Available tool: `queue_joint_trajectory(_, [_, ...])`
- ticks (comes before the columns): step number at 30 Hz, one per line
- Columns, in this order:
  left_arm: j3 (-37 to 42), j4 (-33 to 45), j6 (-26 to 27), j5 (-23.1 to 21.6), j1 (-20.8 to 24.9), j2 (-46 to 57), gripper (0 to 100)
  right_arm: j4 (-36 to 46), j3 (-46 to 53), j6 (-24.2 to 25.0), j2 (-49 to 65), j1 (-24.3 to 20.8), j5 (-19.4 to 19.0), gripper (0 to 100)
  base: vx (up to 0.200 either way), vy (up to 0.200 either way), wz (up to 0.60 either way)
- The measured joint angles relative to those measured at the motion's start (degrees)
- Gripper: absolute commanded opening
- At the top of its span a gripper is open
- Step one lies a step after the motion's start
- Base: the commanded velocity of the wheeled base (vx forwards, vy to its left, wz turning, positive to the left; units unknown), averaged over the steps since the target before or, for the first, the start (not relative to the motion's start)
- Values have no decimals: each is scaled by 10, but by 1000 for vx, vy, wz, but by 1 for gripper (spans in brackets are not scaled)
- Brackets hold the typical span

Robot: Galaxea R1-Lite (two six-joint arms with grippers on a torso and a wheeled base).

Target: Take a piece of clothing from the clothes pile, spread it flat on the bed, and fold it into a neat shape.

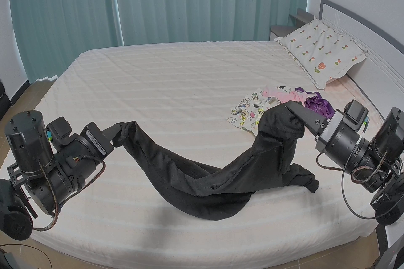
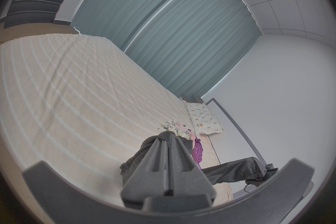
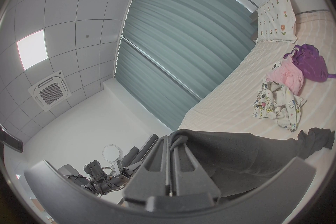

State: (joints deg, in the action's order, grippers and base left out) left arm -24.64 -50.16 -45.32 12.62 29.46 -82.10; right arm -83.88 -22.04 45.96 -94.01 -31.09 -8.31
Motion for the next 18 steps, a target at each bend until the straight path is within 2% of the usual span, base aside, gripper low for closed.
queue_joint_trajectory(5, [0,0,0,1,0,0,0,1,4,0,2,6,0,0,0,200,0])
queue_joint_trajectory(14, [8,0,0,1,0,0,0,-1,26,1,6,25,0,0,0,0,0])
queue_joint_trajectory(18, [12,0,-1,1,1,1,0,1,43,2,12,32,0,0,-200,0,0])
